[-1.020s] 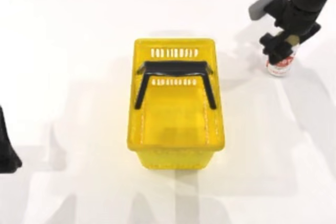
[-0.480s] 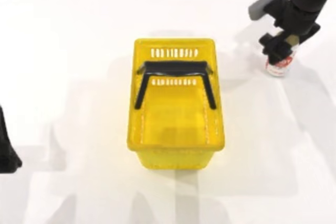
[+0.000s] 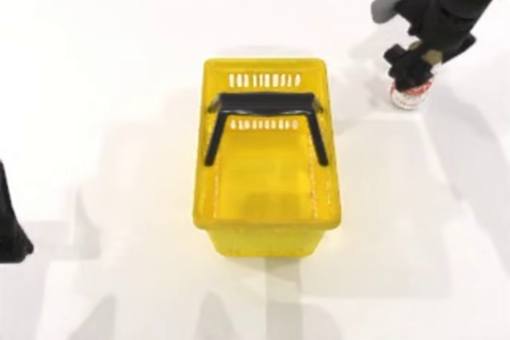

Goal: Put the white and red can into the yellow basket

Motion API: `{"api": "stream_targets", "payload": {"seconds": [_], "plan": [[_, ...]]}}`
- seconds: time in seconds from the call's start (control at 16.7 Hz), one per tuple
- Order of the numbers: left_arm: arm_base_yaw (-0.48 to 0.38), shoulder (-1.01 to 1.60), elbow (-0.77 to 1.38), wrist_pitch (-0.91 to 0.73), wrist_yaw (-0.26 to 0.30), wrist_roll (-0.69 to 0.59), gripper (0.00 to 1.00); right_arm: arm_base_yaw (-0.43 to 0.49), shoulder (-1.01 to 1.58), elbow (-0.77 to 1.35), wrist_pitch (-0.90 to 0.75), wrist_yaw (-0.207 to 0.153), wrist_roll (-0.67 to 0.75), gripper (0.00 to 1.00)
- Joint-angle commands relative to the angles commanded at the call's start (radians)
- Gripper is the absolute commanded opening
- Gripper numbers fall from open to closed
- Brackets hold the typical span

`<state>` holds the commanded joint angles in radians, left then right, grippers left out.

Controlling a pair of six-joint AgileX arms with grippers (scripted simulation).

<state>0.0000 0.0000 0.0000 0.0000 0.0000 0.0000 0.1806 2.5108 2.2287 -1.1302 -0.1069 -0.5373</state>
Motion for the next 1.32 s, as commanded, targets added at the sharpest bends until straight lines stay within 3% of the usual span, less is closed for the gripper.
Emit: {"api": "stream_targets", "payload": {"seconds": [0.18, 0.36, 1.02, 1.2, 1.32], "plan": [[0.000, 0.000, 0.000, 0.000, 0.000, 0.000, 1.00, 0.014, -0.033, -0.077, 0.178, -0.099, 0.054, 0.00], [0.000, 0.000, 0.000, 0.000, 0.000, 0.000, 1.00, 0.032, -0.078, -0.186, 0.429, -0.232, 0.129, 0.00], [0.000, 0.000, 0.000, 0.000, 0.000, 0.000, 1.00, 0.113, -0.312, -0.694, 1.526, -0.803, 0.458, 0.00], [0.000, 0.000, 0.000, 0.000, 0.000, 0.000, 1.00, 0.130, -0.376, -0.801, 1.741, -0.921, 0.523, 0.00], [0.000, 0.000, 0.000, 0.000, 0.000, 0.000, 1.00, 0.138, -0.409, -0.850, 1.834, -0.977, 0.552, 0.00]]}}
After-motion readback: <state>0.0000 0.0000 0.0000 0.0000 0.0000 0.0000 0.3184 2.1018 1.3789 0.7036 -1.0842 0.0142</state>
